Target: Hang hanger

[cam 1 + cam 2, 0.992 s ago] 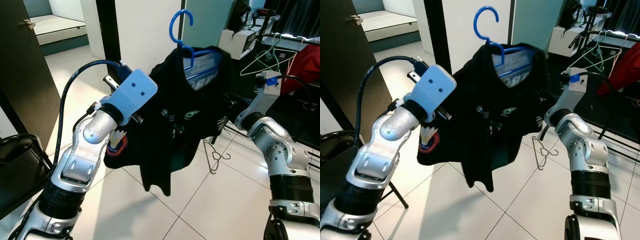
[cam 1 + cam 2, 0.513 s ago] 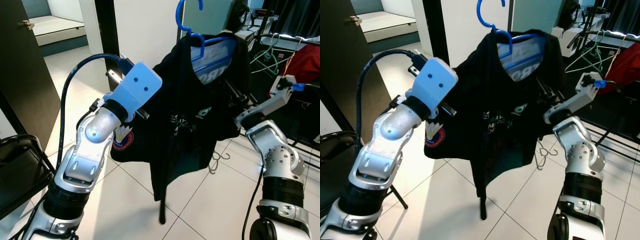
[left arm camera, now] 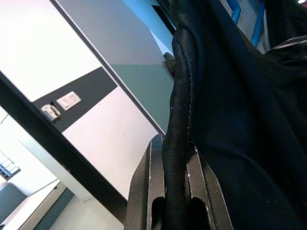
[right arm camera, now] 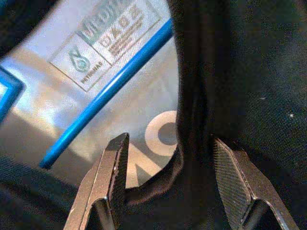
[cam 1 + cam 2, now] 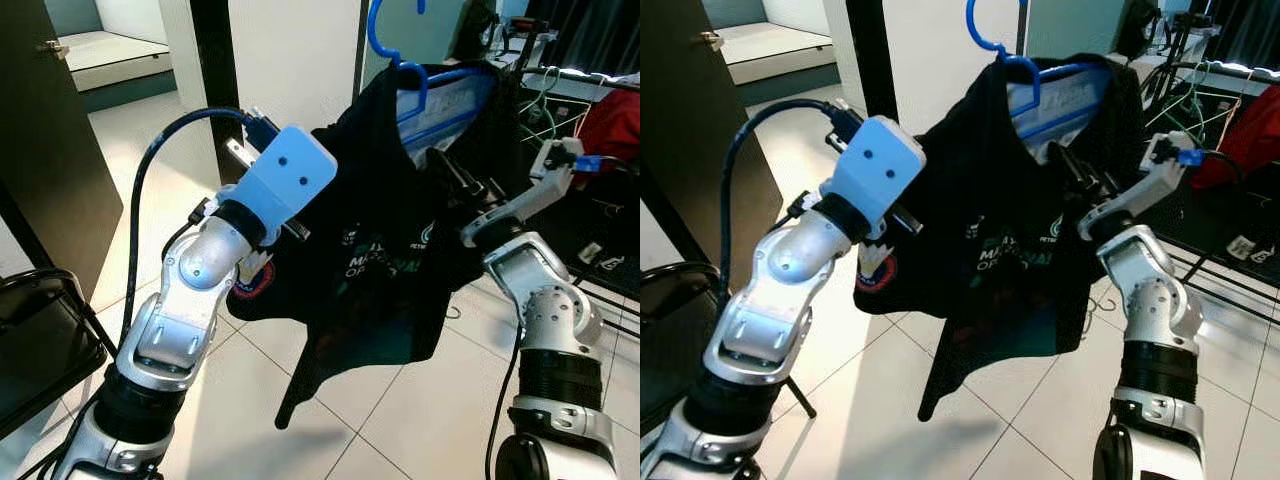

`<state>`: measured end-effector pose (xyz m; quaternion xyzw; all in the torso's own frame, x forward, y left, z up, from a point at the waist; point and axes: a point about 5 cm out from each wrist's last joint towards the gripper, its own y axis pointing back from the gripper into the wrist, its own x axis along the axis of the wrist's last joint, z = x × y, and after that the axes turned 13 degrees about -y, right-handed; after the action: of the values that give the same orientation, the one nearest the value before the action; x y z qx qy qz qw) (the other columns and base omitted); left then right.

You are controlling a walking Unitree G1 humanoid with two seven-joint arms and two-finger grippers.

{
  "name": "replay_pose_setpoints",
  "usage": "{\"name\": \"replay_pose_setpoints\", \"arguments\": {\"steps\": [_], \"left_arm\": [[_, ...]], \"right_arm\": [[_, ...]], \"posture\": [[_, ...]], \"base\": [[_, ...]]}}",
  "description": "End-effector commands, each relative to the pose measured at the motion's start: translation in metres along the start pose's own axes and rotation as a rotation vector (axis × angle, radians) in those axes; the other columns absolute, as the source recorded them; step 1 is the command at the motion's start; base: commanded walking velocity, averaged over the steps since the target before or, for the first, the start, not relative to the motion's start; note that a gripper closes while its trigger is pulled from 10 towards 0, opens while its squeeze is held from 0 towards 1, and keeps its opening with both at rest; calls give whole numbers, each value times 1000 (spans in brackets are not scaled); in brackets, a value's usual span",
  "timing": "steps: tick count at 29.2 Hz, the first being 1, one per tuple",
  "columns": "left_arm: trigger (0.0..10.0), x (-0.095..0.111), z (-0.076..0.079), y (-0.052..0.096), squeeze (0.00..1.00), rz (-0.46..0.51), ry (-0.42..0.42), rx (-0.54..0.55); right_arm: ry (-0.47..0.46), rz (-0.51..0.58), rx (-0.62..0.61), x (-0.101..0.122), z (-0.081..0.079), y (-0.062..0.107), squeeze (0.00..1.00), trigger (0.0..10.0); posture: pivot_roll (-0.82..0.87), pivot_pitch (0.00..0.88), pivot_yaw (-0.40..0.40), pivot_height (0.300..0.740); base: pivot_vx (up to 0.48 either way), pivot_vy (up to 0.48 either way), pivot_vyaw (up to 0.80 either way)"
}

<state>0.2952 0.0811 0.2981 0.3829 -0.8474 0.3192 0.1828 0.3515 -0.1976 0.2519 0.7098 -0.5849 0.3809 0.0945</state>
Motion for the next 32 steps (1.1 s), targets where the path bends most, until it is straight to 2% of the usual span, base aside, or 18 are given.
{"name": "replay_pose_setpoints", "arguments": {"steps": [1, 4, 5, 6, 7, 8, 19, 20, 21, 22, 23, 24, 26, 28, 29, 30, 32], "left_arm": [[10000, 7, -4, 1, 0, 28, 2, 31], [10000, 7, -5, 1, 0, 30, 3, 32], [10000, 7, -5, 1, 0, 31, 3, 32], [10000, 7, -5, 1, 0, 30, 1, 31], [10000, 7, -5, 1, 0, 30, 1, 31], [10000, 7, -4, 2, 0, 31, -2, 28], [10000, 0, 1, 3, 0, -11, -42, 5], [10000, -12, 3, 4, 0, -89, -80, -9], [10000, -12, 3, 4, 0, -89, -80, -9], [10000, -26, 5, 7, 0, -170, -108, -24], [10000, -26, 5, 7, 0, -170, -108, -24], [10000, -41, 7, 11, 0, -257, -141, -39], [10000, -41, 7, 11, 0, -257, -141, -39], [10000, -60, 7, 20, 0, -356, -209, -71], [10000, -60, 7, 20, 0, -356, -209, -71], [10000, -68, 5, 24, 0, -393, -268, -84], [10000, -73, 4, 27, 0, -420, -295, -88]], "right_arm": [[41, 9, -32, 3, 0, -4, 0, 10000], [82, 36, -76, 9, 3, -6, 0, 10000], [84, 59, -83, 13, 3, -7, 0, 7451], [91, 79, -90, 16, 3, -7, 0, 1922], [91, 79, -90, 16, 3, -7, 0, 1922], [94, 93, -94, 19, 2, -8, 0, 0], [142, 129, -92, 27, -5, -10, 0, 0], [187, 109, -65, 26, -11, -11, 0, 0], [187, 109, -65, 26, -11, -11, 0, 0], [226, 87, -37, 23, -17, -12, 0, 0], [226, 87, -37, 23, -17, -12, 0, 0], [276, 55, 0, 19, -24, -13, 0, 0], [276, 55, 0, 19, -24, -13, 0, 0], [347, -1, 68, 13, -36, -15, 0, 0], [347, -1, 68, 13, -36, -15, 0, 0], [386, -31, 99, 10, -41, -15, 0, 0], [411, -51, 119, 8, -44, -15, 0, 0]], "posture": [[1, 0, -31, 740], [1, 0, -31, 740], [2, 0, -31, 740], [2, 0, -31, 740], [2, 0, -31, 740], [3, 0, -30, 740], [1, 0, -29, 740], [0, 0, -28, 740], [0, 0, -28, 740], [-2, 0, -27, 740], [-2, 0, -27, 740], [-5, 0, -26, 740], [-5, 0, -26, 740], [-9, 0, -27, 740], [-9, 0, -27, 740], [-9, 0, -27, 740], [-9, 0, -27, 740]], "base": [[0, 0, 0], [0, 0, 0], [0, 0, 0], [0, 0, 0], [0, 0, 0], [0, 0, 0], [0, 0, 0], [0, 0, 0], [0, 0, 0], [0, 0, 0], [0, 0, 0], [0, 0, 0], [0, 0, 0], [0, 0, 0], [0, 0, 0], [0, 0, 0], [0, 0, 0]]}}
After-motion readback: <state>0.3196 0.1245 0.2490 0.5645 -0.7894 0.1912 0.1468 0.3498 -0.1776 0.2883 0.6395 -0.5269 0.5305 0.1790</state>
